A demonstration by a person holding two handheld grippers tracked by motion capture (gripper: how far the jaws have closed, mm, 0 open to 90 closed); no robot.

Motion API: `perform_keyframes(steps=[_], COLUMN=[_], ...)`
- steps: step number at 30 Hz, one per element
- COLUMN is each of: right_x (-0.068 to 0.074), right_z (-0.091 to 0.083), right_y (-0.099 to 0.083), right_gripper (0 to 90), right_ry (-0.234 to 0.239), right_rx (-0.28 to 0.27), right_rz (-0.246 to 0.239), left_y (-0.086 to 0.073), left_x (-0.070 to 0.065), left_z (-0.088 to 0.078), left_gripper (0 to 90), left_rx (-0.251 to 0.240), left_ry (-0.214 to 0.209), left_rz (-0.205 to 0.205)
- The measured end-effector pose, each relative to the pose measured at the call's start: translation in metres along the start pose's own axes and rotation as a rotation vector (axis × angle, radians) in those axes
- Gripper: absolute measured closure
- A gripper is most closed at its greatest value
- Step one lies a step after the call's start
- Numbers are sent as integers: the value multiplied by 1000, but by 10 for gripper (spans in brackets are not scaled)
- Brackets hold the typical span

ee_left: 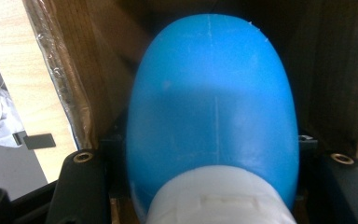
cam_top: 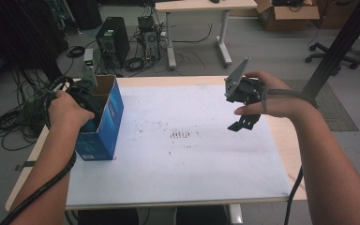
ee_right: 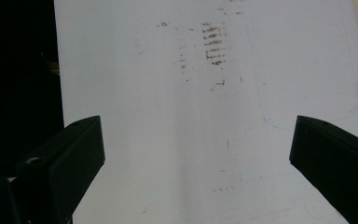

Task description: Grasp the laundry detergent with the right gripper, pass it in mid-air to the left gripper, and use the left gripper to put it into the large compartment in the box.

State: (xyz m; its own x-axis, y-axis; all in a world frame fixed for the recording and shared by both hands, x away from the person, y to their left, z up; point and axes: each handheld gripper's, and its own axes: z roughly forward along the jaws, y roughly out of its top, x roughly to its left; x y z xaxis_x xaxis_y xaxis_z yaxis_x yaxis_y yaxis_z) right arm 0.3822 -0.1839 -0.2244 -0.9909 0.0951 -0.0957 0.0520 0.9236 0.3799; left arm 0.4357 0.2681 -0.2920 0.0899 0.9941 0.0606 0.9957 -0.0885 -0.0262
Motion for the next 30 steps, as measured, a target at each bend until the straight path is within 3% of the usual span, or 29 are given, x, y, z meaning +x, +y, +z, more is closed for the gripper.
perform_keyframes(steps=[26,30], right_x=[1,1], right_z=[2,3], right_y=[-2,-3], right_gripper=[31,31], right_ry=[3,2], right_rx=[5,3], right_rz=[5,2], left_y=[0,0], left_x=[-1,0], left_z=[6,2], left_gripper=[379,352], left_rx=[-16,-36], left_ry=[5,1], left_rz=[7,6])
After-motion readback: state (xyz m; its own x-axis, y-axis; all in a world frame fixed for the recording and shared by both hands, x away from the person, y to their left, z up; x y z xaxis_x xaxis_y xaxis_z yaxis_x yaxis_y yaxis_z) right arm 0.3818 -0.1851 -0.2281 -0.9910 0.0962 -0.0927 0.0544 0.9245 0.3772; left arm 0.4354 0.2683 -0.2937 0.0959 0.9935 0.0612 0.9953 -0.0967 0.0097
